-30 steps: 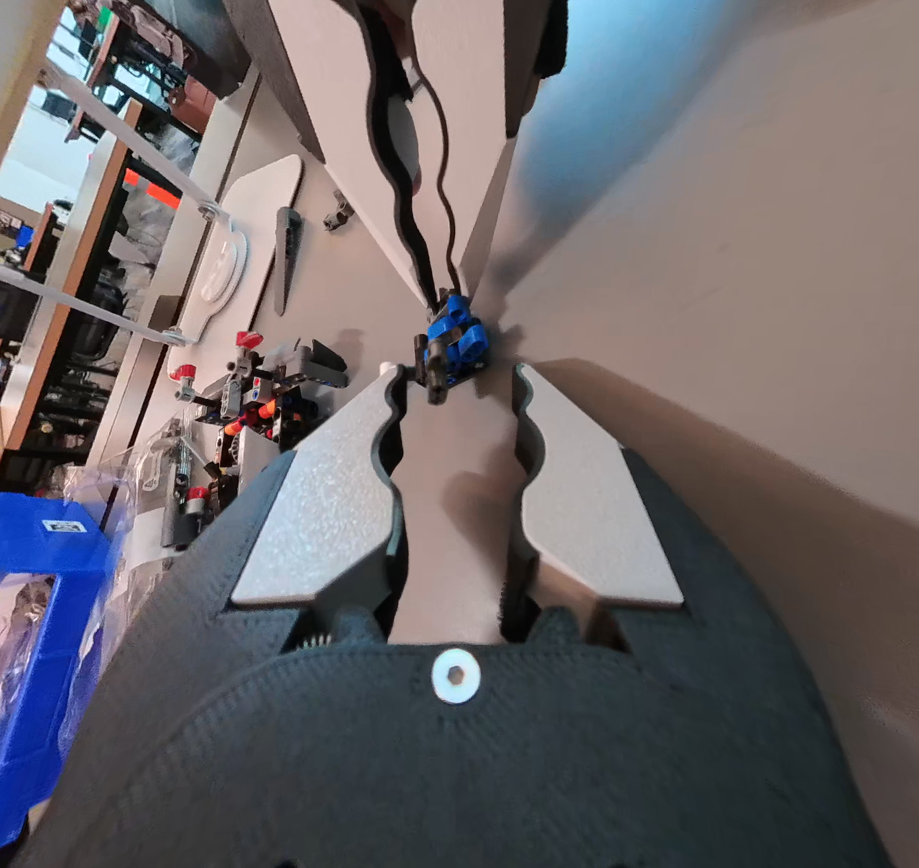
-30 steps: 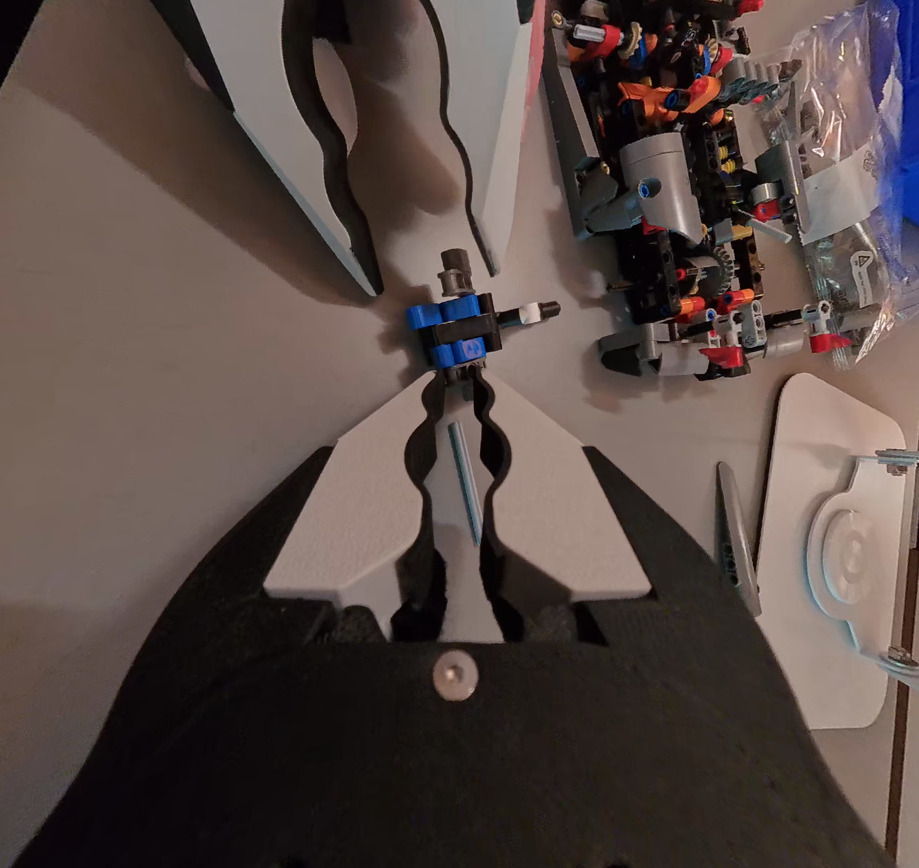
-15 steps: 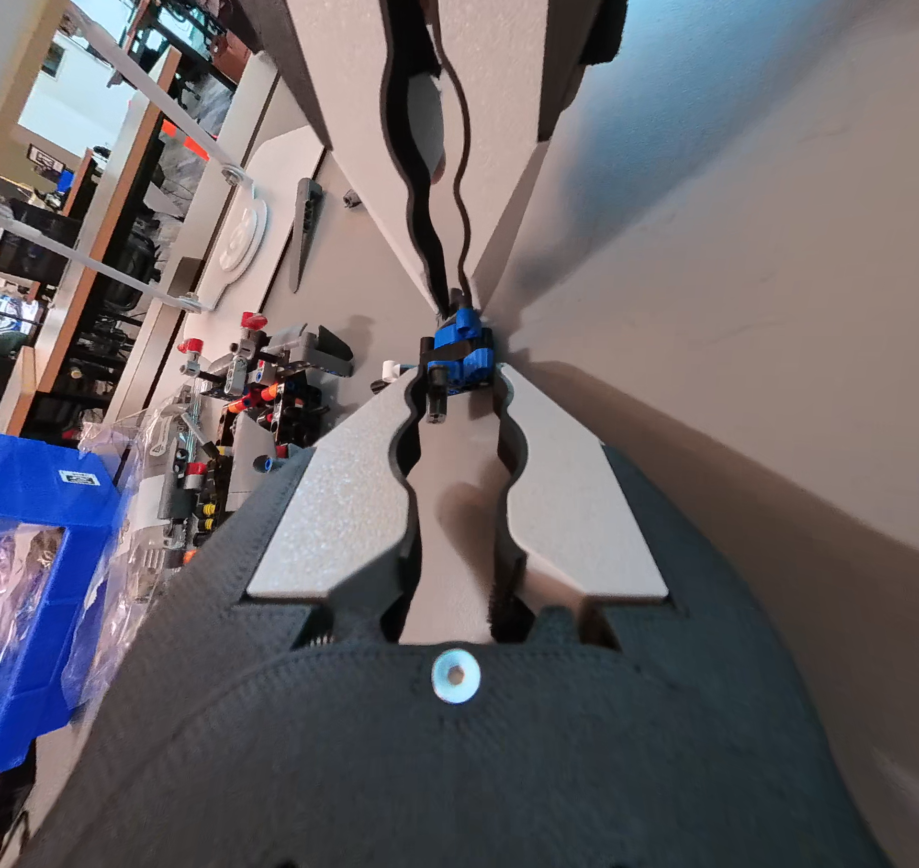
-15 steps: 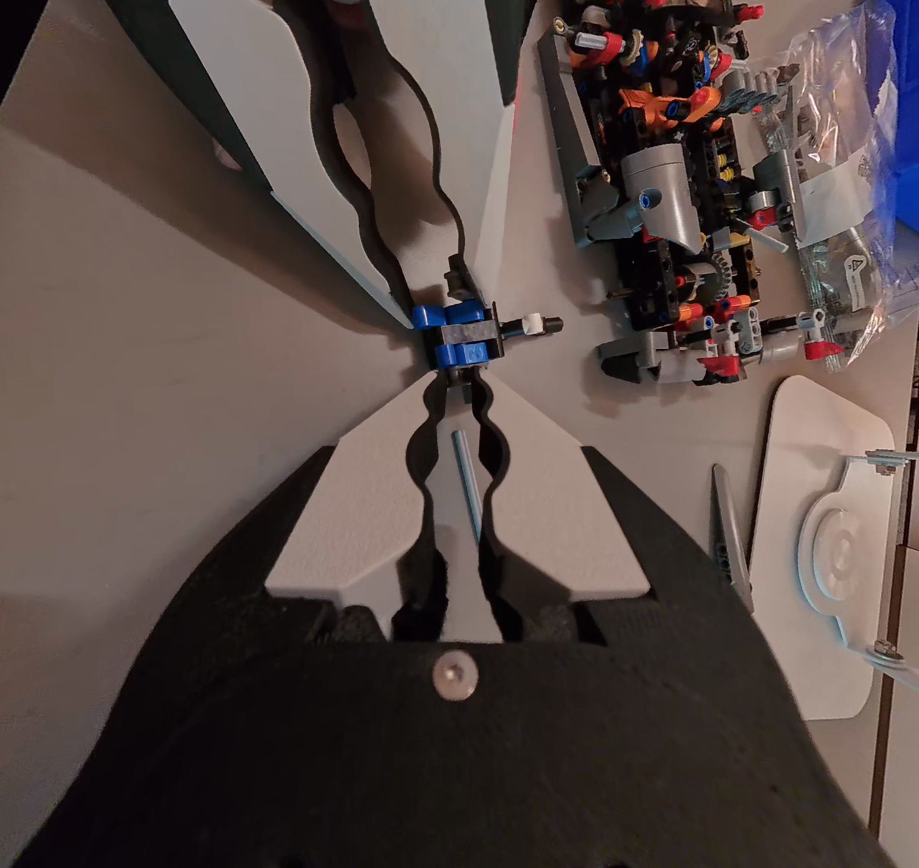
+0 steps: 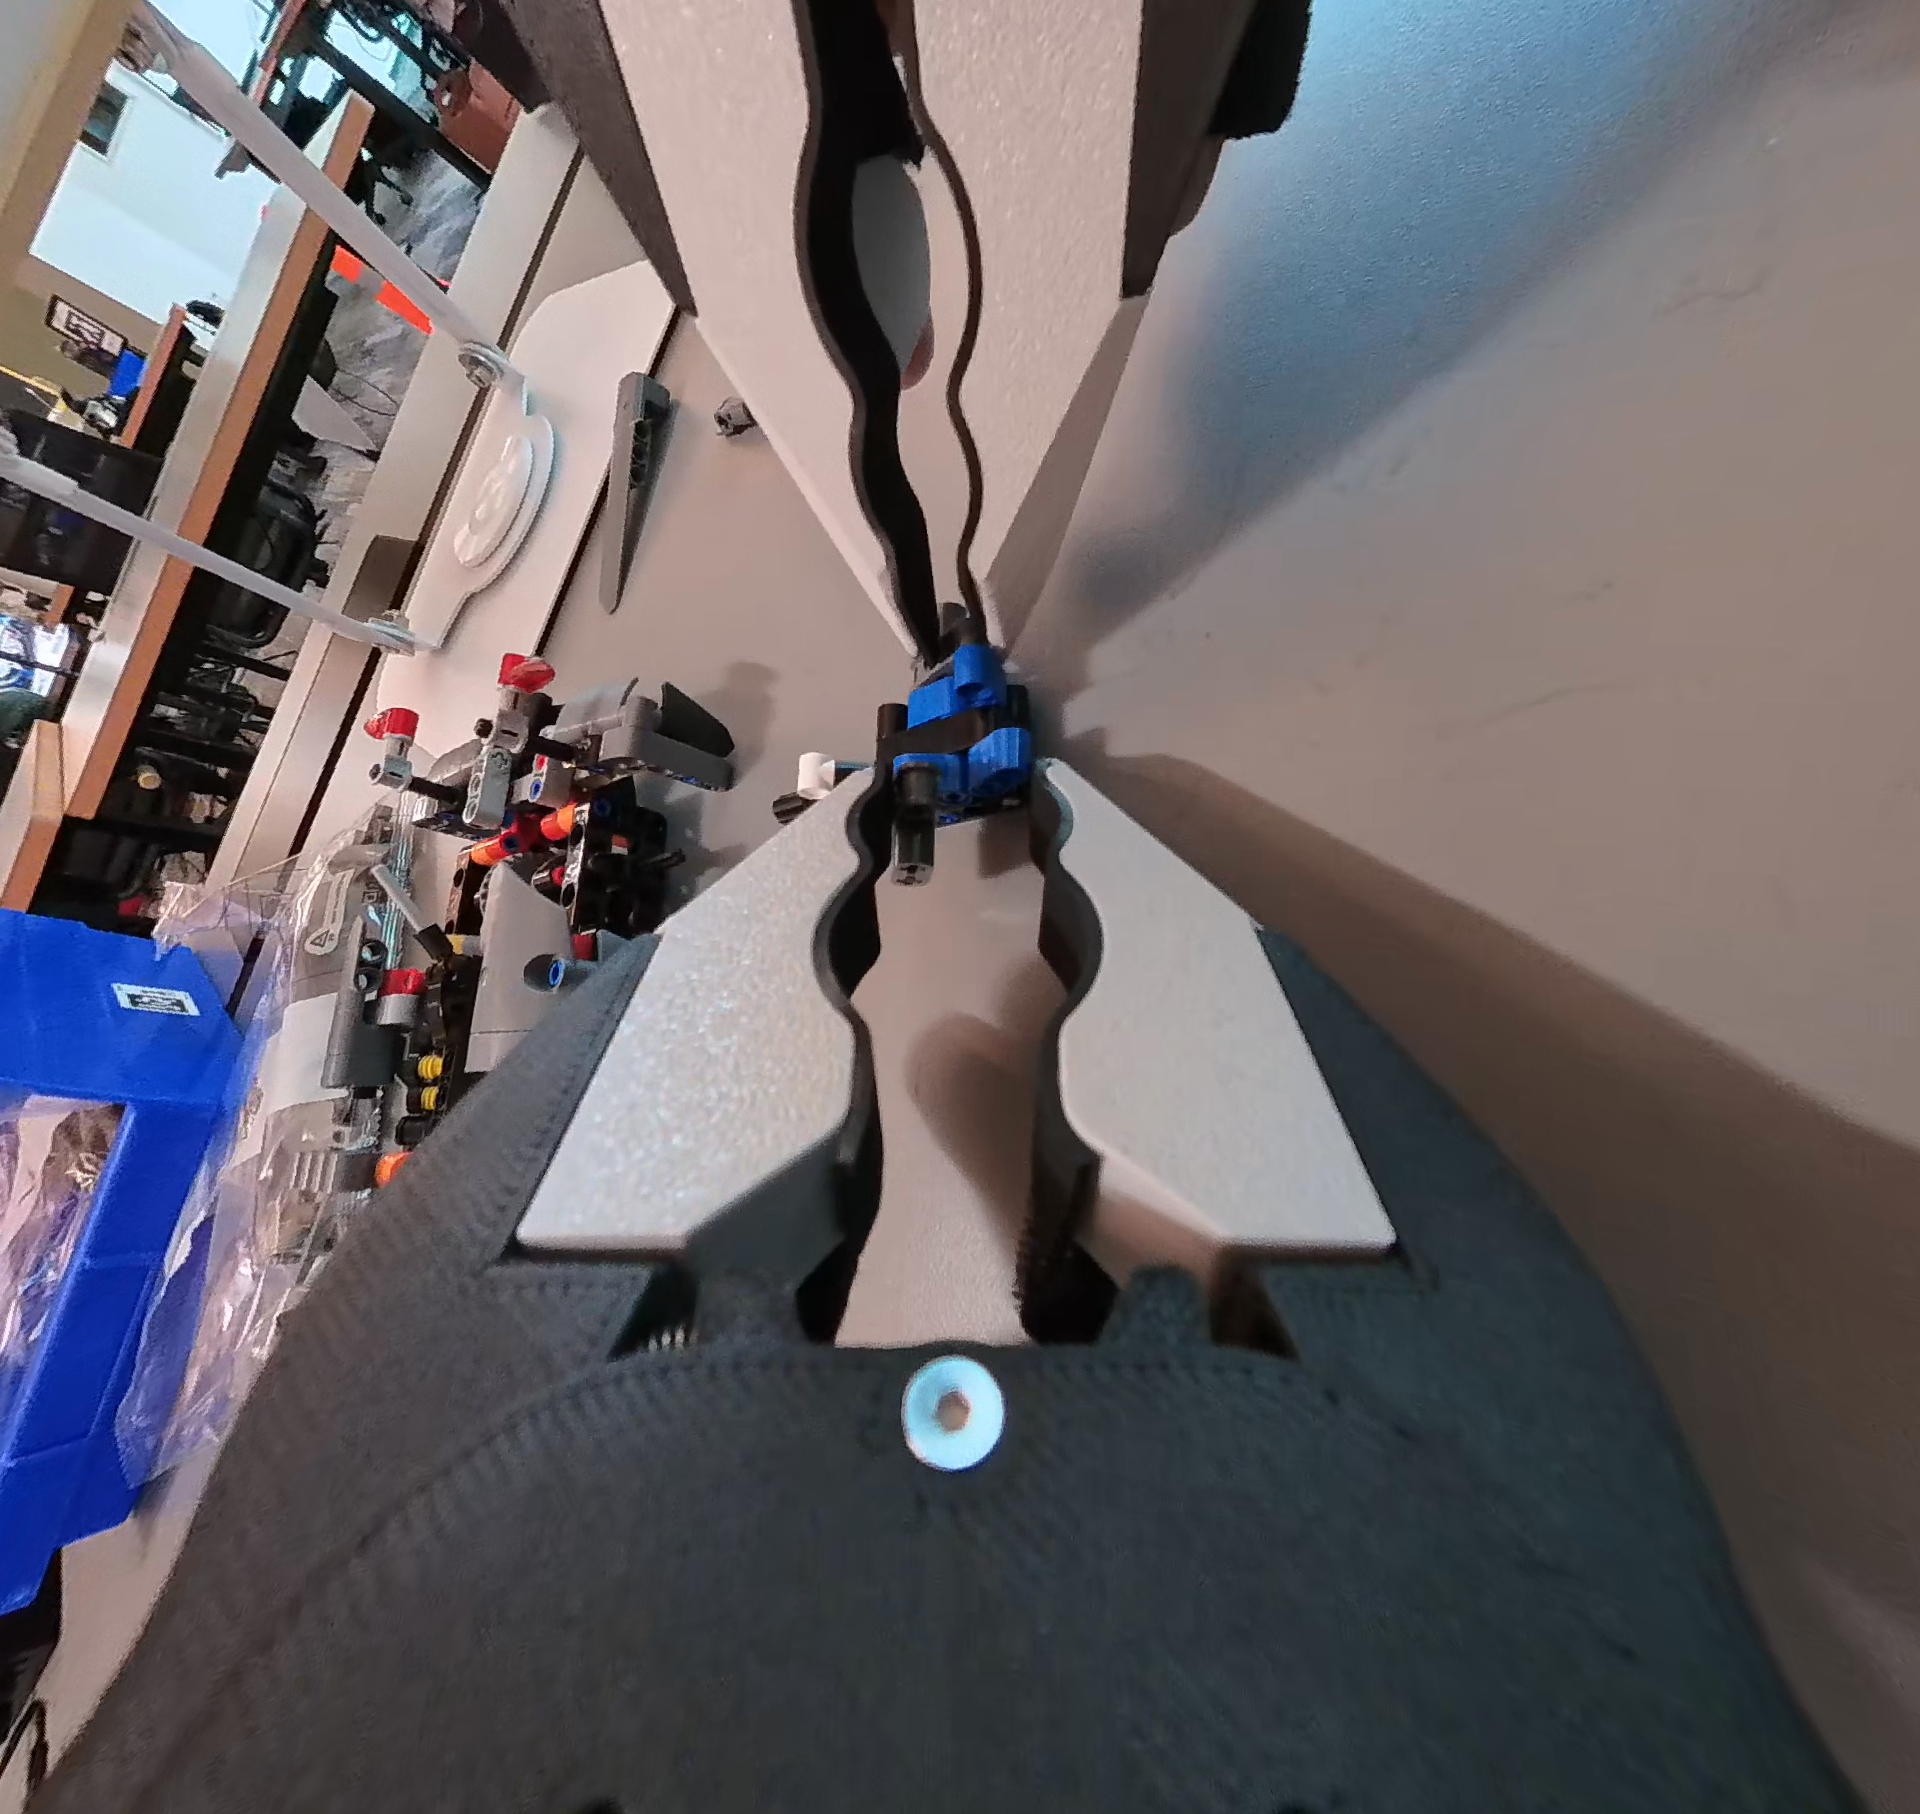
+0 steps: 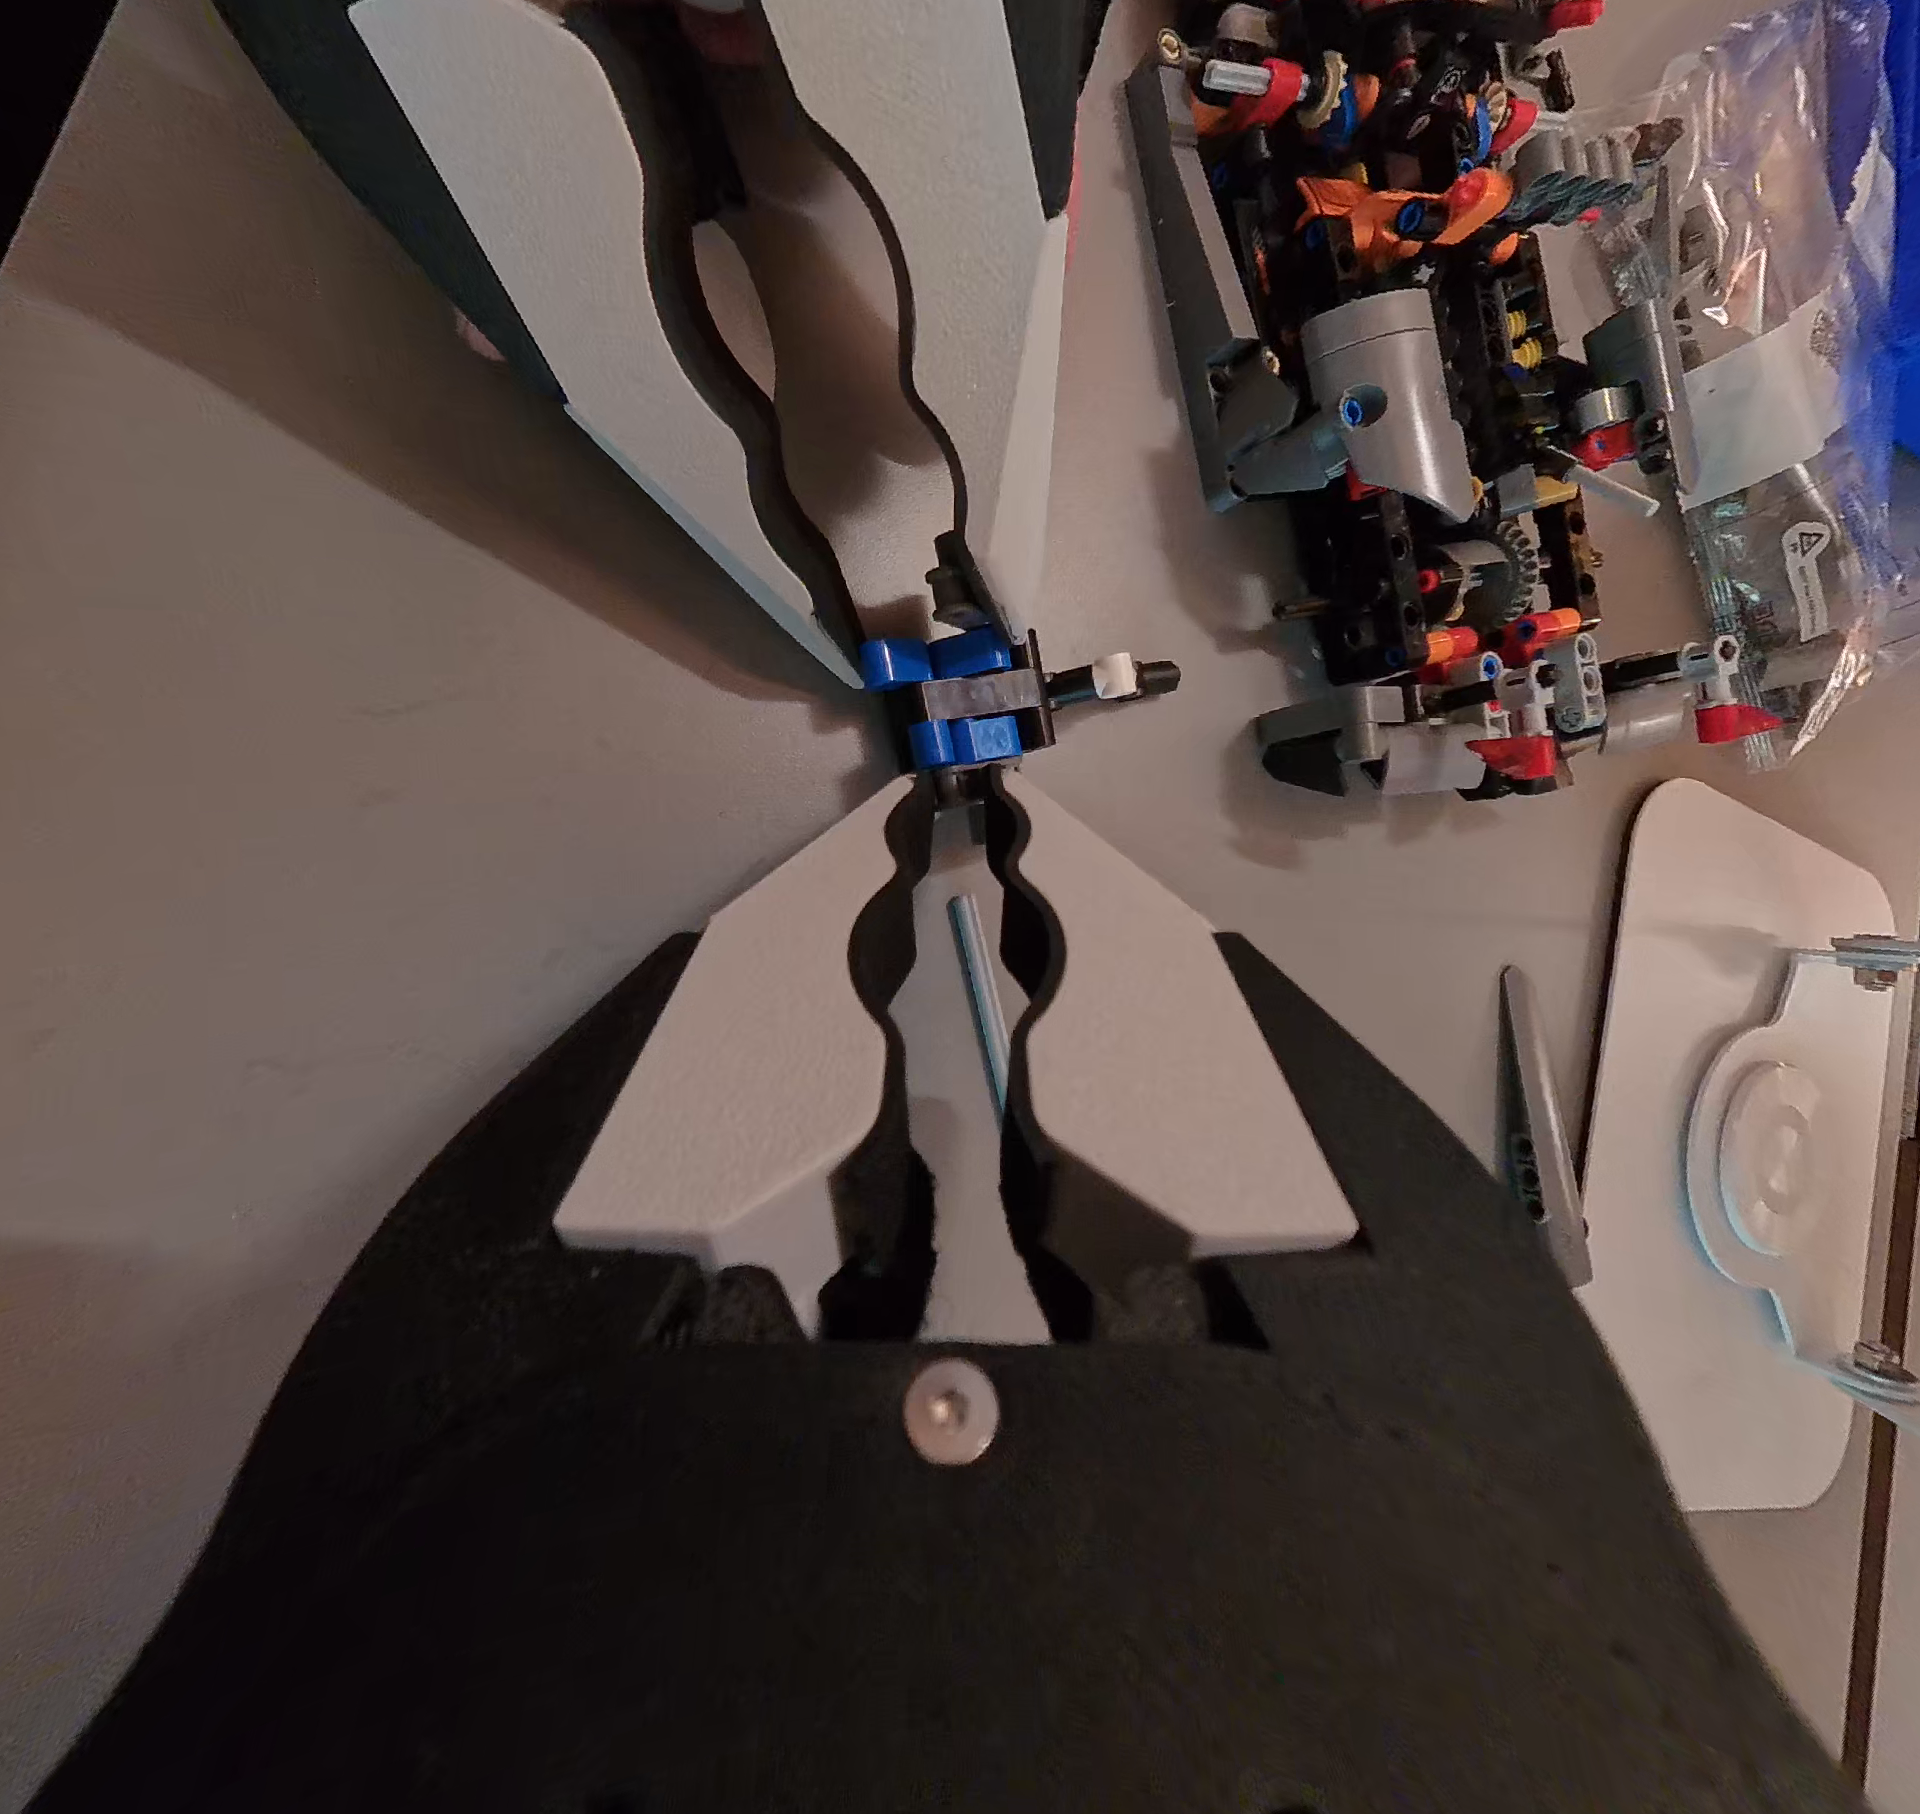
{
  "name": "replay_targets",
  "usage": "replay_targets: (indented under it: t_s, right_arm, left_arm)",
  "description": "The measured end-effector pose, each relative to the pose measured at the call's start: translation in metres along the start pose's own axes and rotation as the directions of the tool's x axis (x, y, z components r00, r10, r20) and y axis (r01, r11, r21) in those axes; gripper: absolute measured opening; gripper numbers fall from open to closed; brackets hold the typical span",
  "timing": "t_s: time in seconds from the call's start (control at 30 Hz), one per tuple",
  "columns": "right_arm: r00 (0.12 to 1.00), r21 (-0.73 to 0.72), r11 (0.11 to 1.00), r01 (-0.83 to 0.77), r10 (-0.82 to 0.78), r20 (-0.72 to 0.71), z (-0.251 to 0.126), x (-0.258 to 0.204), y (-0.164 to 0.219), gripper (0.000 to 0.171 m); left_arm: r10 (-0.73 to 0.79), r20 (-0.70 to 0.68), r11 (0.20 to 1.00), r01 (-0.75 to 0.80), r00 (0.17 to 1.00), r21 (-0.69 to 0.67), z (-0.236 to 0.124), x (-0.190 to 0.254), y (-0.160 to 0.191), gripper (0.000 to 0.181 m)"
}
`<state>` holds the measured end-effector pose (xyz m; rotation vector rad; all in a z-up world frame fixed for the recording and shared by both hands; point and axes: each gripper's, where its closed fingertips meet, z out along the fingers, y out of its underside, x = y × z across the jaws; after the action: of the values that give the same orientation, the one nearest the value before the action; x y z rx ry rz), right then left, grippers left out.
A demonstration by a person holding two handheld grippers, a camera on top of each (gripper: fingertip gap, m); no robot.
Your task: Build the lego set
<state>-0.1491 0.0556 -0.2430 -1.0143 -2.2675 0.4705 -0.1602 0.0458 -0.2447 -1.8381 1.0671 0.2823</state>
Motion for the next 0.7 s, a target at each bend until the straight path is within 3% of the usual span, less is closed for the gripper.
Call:
replay_targets:
  t_s: [0.33,0.7]
  right_arm:
    - [1.0,-0.004,1.0,0.018,-0.018,-0.006,-0.0004,-0.0004,0.0001,0.007]
    - [1.0,0.066,0.998,0.002,-0.003,0.011,-0.0027,-0.0016,-0.0083,0.034]
  left_arm:
    - [0.01,-0.002,1.0,-0.01,1.0,-0.004,0.0006,0.0003,0.0,0.024]
    - [0.087,-0.034,0.996,-0.087,0.996,-0.002,-0.0017,0.0041,-0.0001,0.024]
